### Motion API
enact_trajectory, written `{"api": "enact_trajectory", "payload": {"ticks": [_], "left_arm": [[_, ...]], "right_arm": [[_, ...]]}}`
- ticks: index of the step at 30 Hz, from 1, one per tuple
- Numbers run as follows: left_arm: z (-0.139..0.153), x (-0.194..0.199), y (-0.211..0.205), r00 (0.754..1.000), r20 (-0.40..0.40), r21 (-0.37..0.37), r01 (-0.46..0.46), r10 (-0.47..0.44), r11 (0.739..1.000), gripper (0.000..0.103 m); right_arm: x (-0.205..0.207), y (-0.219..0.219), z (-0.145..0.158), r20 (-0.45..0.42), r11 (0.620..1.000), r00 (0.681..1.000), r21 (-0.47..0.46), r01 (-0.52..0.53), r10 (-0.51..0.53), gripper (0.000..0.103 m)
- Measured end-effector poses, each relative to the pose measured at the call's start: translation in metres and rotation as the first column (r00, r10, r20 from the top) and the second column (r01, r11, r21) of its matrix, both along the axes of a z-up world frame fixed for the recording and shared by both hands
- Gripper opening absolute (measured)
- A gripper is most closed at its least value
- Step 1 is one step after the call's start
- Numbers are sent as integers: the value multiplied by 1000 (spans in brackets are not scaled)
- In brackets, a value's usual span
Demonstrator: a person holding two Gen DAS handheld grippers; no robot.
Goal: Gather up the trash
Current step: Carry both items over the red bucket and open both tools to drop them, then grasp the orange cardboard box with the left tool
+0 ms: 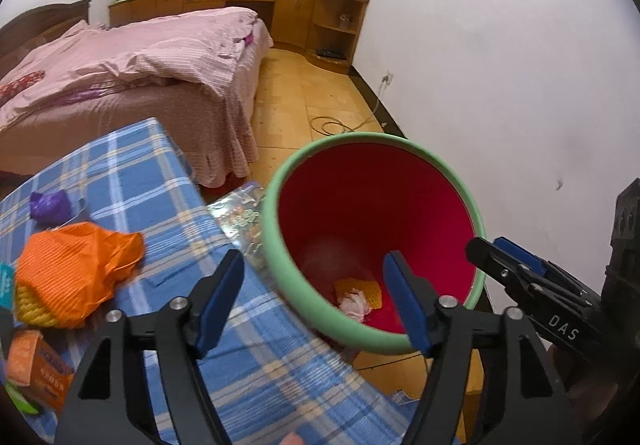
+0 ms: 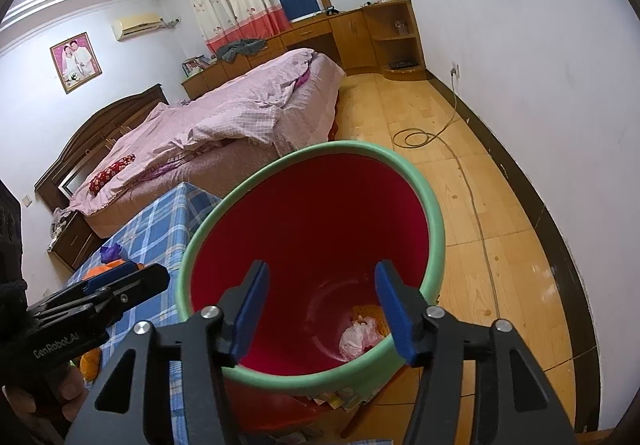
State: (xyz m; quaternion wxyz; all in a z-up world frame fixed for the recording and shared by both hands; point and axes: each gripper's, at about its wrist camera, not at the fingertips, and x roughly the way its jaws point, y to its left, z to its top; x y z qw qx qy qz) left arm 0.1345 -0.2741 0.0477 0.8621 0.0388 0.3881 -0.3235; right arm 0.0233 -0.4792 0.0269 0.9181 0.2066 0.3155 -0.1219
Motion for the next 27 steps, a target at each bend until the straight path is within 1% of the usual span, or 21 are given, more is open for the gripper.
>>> {"api": "enact_trajectory", "payload": {"ticks": [1, 2, 4, 6, 10, 14, 21, 27], "left_arm": [[1, -2, 5, 1000, 9, -7, -12, 12, 1000, 82], [2, -2, 9, 1000, 20, -15, -23, 23, 1000, 83], [5, -7, 22, 998, 46, -37, -46, 47, 998, 83], [7, -9, 32, 998, 43, -35, -54, 56, 998, 83], [7, -11, 53, 995, 35, 4, -95, 94, 995, 83], [7, -17, 76, 988, 57, 52, -145, 142, 988, 83], [8, -18, 129, 960, 72, 78, -275, 270, 958, 83], [0, -12, 167, 924, 84, 88, -380, 374, 921, 83]], "right_arm": [[-1, 1, 1, 2, 1000, 1000, -1, -2, 2, 64], [-2, 3, 2, 6, 1000, 1000, -2, -6, 6, 66], [-5, 7, 4, 12, 1000, 1000, -2, -14, 14, 68], [-6, 13, 6, 14, 1000, 1000, -6, -24, 24, 71], [-7, 24, 8, 14, 999, 999, -4, -44, 44, 71], [-7, 40, 9, 16, 997, 997, -2, -72, 72, 71], [-5, 73, 6, 4, 991, 991, 4, -131, 131, 73], [0, 102, 3, -15, 983, 983, 5, -183, 183, 73]]}}
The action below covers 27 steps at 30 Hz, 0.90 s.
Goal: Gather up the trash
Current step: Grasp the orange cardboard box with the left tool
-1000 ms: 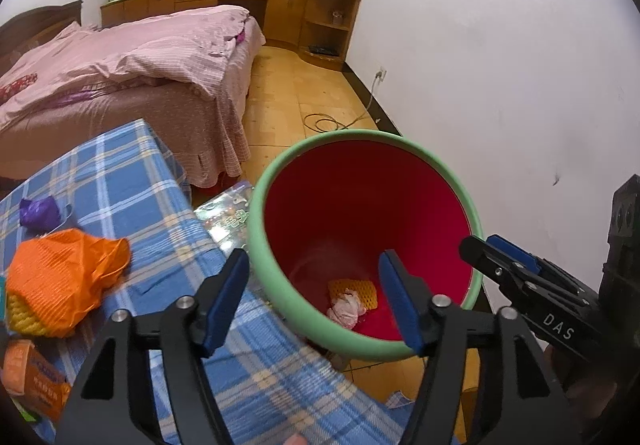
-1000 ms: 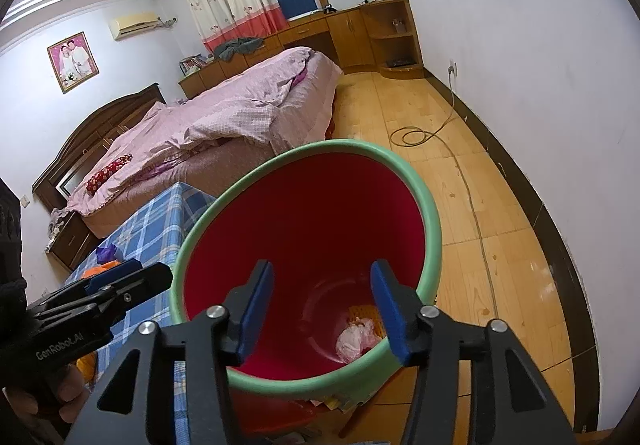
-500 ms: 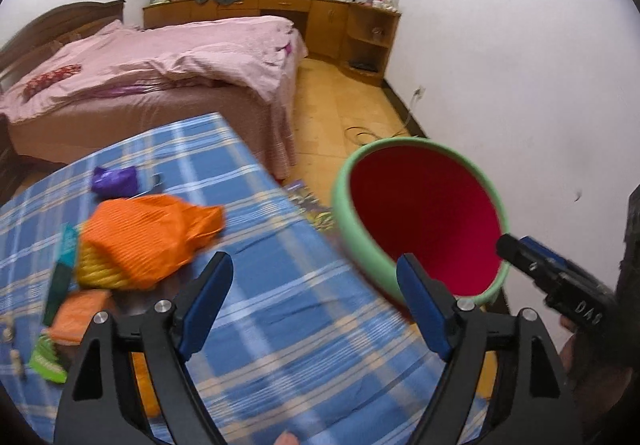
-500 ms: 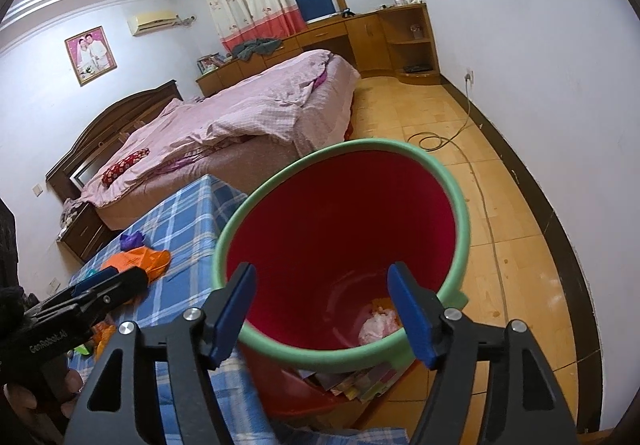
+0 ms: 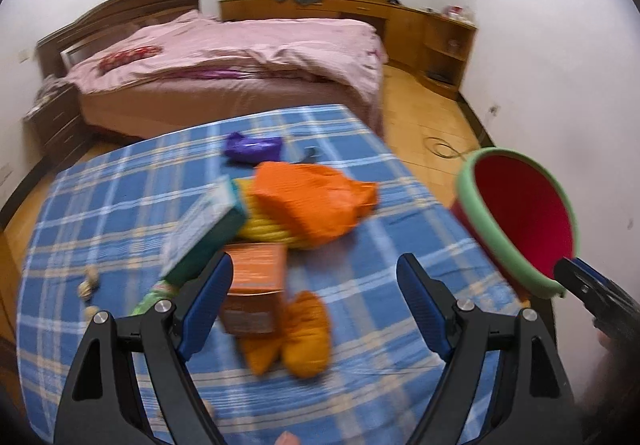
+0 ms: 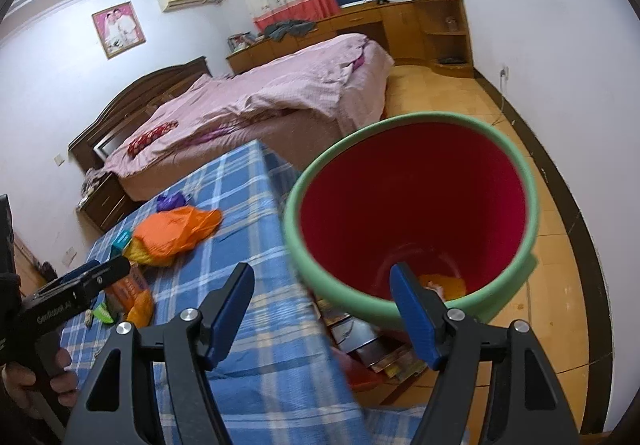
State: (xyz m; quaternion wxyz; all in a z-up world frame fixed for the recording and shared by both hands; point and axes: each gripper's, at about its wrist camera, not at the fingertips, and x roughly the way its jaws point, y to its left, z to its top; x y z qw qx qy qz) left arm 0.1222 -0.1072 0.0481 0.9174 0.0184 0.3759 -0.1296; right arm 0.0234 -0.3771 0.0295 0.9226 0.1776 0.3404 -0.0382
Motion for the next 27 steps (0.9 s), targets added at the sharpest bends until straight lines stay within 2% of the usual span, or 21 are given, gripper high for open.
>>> {"api": "enact_trajectory", "payload": {"ticks": [5, 13, 15, 16, 17, 20, 27], "left_arm": [[-10, 6, 23, 997, 6, 2, -80, 80, 997, 83], [-33, 20, 31, 996, -45, 2, -78, 78, 997, 83], [-36, 22, 30, 996, -58, -9, -75, 74, 997, 75], [-38, 23, 31, 995, -64, -15, -80, 79, 997, 60], [-38, 24, 32, 994, -73, -25, -81, 79, 996, 52], [-40, 24, 35, 993, -103, -65, -69, 62, 996, 47], [-23, 10, 47, 996, -64, -89, -69, 63, 994, 46]], "right_arm": [[2, 18, -1, -13, 999, 999, -14, -36, 36, 73], [6, 33, -6, -38, 998, 997, -23, -61, 61, 75], [7, 35, -7, -44, 998, 997, -25, -65, 64, 75], [7, 36, -7, -47, 997, 997, -25, -67, 66, 75], [7, 37, -8, -49, 997, 996, -24, -69, 68, 75], [8, 40, -8, -54, 997, 996, -26, -75, 74, 75], [14, 53, -6, -60, 994, 993, -37, -105, 103, 75]]}}
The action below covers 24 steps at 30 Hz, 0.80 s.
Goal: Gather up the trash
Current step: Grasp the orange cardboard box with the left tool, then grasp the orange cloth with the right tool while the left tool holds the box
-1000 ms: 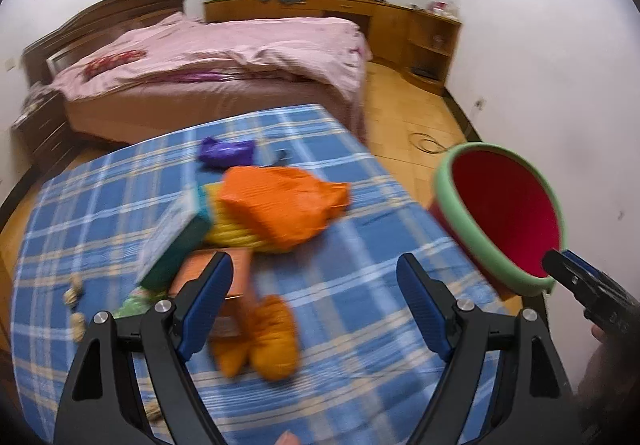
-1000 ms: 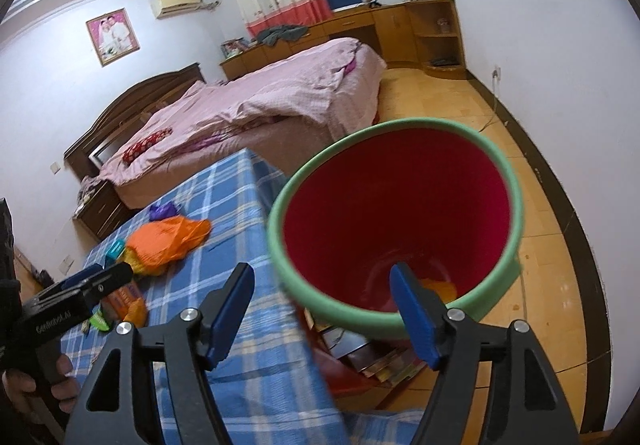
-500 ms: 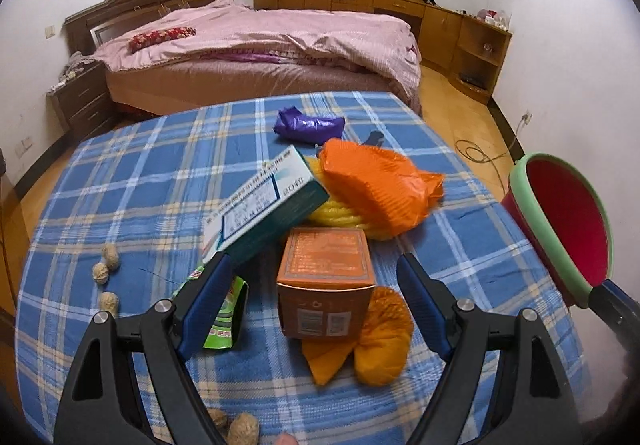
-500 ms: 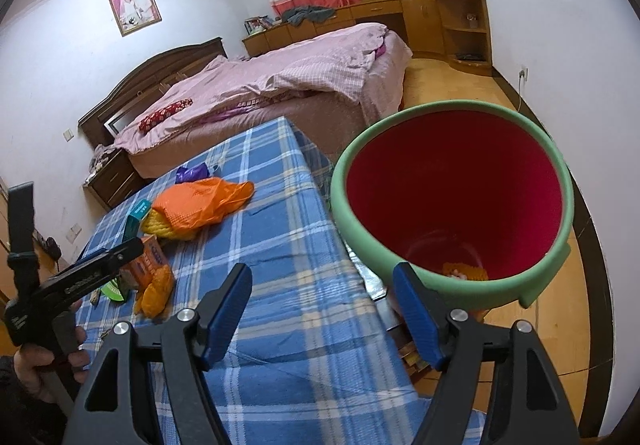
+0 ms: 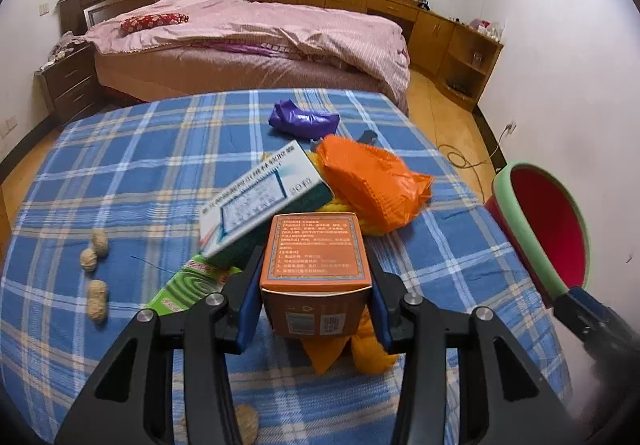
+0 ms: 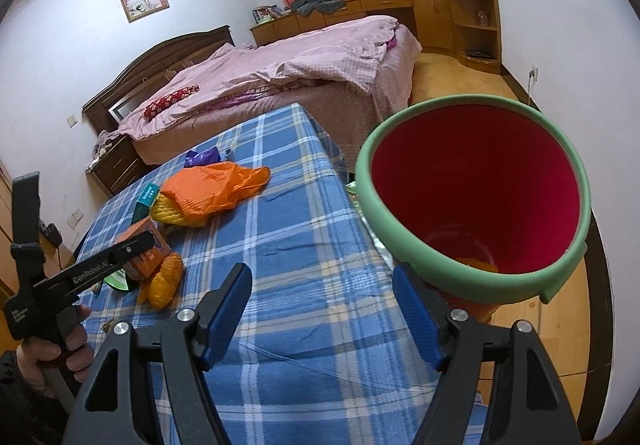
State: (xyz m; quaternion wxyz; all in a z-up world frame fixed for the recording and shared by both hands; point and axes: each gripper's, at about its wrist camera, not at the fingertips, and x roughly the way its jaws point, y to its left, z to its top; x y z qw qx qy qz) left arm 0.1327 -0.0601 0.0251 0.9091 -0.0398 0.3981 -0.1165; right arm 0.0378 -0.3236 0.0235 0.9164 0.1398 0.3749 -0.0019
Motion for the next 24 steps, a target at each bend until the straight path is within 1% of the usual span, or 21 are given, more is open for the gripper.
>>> {"api": "enact_trajectory", "payload": {"ticks": [5, 14, 19, 24], "left_arm": [[12, -9, 17, 999, 14, 12, -30, 30, 999, 46], [18, -22, 58, 993, 17, 22, -114, 114, 993, 46], [17, -27, 82, 987, 24, 11, -161, 161, 987, 46], [14, -31, 97, 982, 25, 7, -189, 189, 982, 46]], "right_arm": [[7, 19, 3, 4, 999, 999, -9, -42, 43, 75], [25, 71, 4, -3, 988, 988, -18, -153, 153, 75], [38, 102, -4, -23, 976, 977, -31, -214, 213, 75], [51, 126, -19, -65, 967, 966, -42, -253, 250, 75]]}}
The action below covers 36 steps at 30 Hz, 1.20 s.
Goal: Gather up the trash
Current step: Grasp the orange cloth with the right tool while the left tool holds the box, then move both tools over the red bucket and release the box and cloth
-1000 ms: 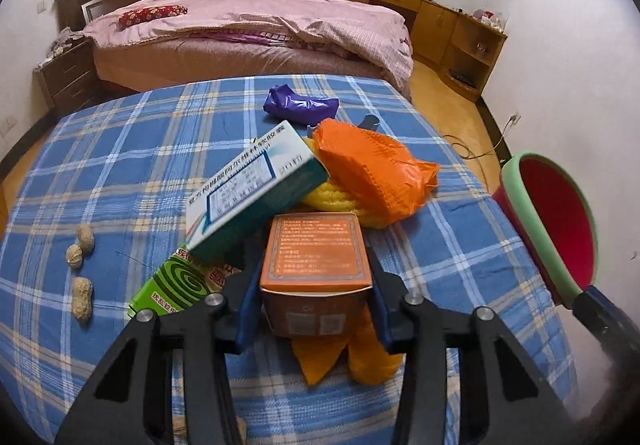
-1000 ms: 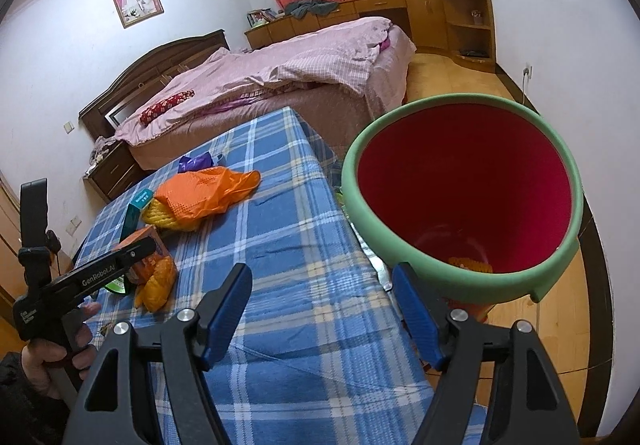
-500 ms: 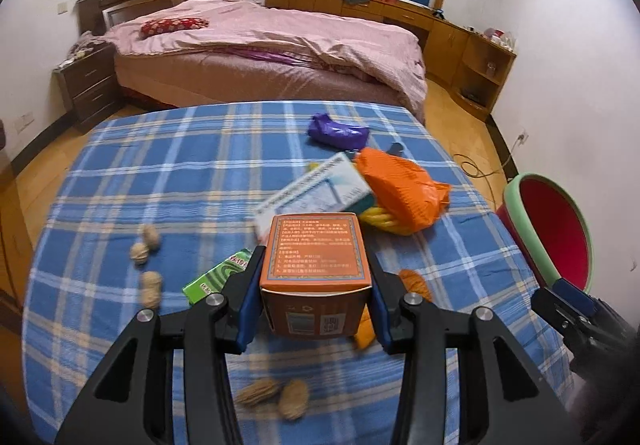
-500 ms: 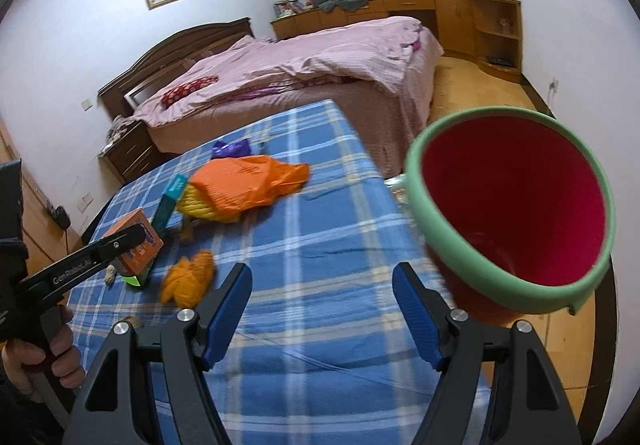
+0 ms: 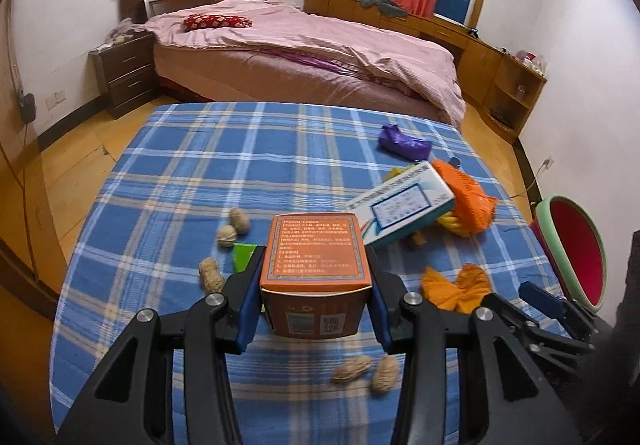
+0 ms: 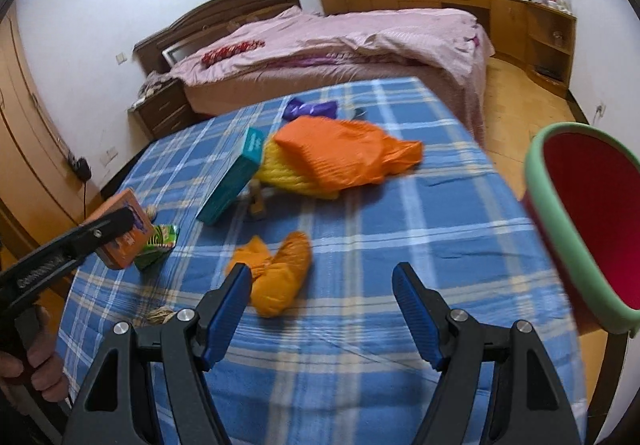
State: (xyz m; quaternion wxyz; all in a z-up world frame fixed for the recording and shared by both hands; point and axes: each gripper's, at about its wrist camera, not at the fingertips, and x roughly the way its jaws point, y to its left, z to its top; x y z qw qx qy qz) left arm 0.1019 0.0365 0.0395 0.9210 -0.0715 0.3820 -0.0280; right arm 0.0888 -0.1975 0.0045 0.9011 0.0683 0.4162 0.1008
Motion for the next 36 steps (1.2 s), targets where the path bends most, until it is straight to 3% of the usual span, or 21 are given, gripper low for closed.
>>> {"api": "enact_trajectory", "payload": {"ticks": [5, 7, 9, 12, 18, 36], "left_arm": [[-6, -1, 8, 1000, -11, -3, -15, 15, 1000, 46], [-8, -1, 8, 1000, -13, -3, -14, 14, 1000, 46], [-8, -1, 6, 1000, -14, -1, -10, 10, 1000, 46], [-8, -2, 2, 1000, -13, 4, -2, 2, 1000, 46], [-1, -3, -13, 1000, -1, 11, 29, -29, 1000, 46], [22, -3, -75, 985, 46, 16, 163, -164, 986, 46]], "right_arm": [[9, 14, -9, -20, 1000, 1000, -19, -18, 17, 73], [10, 19, -12, -28, 999, 999, -32, -27, 26, 56], [12, 24, -17, -49, 998, 998, -25, -52, 51, 30], [9, 26, -16, -39, 997, 996, -30, -76, 74, 23], [-4, 16, -3, -4, 997, 997, -15, -71, 71, 21], [-41, -71, 60, 159, 993, 980, 8, 117, -117, 20]]}}
